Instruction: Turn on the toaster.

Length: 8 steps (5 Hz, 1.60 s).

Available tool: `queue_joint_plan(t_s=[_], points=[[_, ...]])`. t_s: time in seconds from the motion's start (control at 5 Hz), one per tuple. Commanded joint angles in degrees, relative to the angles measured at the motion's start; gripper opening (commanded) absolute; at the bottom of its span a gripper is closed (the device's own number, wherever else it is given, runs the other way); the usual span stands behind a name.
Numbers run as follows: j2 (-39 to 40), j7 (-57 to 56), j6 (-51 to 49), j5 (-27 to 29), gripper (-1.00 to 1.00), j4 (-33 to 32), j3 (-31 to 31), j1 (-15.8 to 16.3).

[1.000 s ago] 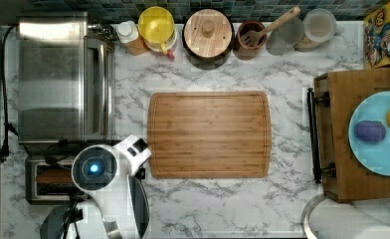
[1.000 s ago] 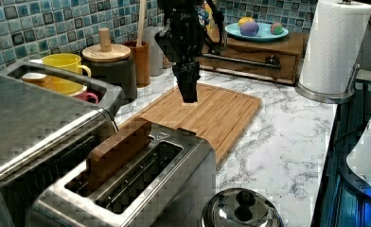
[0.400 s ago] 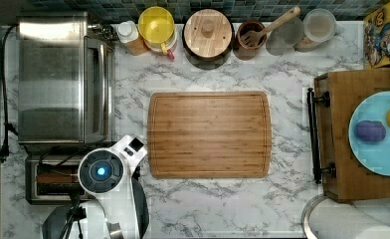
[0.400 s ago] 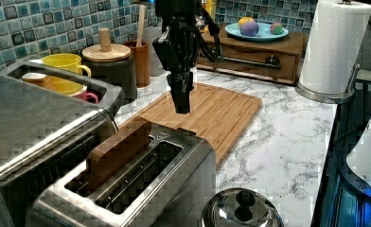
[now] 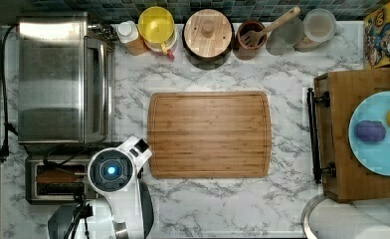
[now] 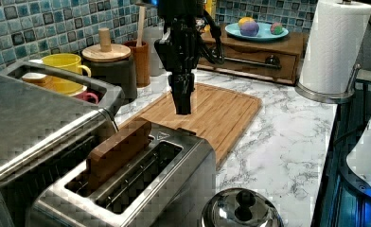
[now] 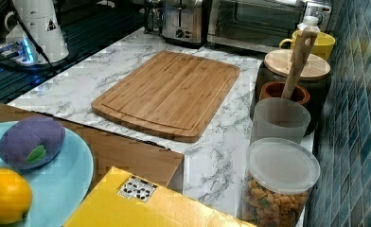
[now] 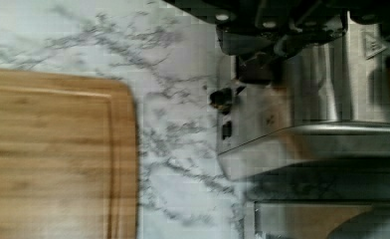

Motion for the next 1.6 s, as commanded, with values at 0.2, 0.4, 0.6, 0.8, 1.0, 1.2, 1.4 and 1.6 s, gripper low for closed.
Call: queue_joint_plan(t_s=[0.2,0.4,0.6,0.8,1.0,1.2,1.4,1.6], points=[[-0.96,-7.04,0.01,4.15,-1.0,0.06,0.93,2.18],[0.94,-2.86,2.26,0.93,-1.0,0.51,2.51,1.14],[3.37,0.86,3.54,-1.86,-1.0,1.48,2.82,0.34],[7.07,2.92,1.02,-2.7,-1.0,3.61,2.69,-0.47],[11.8,7.05,1.7,-6.84,-1.0,4.04,3.83,-1.15],[14.93,8.79,1.7,-7.26,-1.0,2.29,1.94,-1.38],[17.08,8.32,3.67,-5.7,-1.0,-1.82,0.35,-1.52],[16.04,5.32,8.85,-4.02,-1.0,-9.89,-0.16,-1.8]])
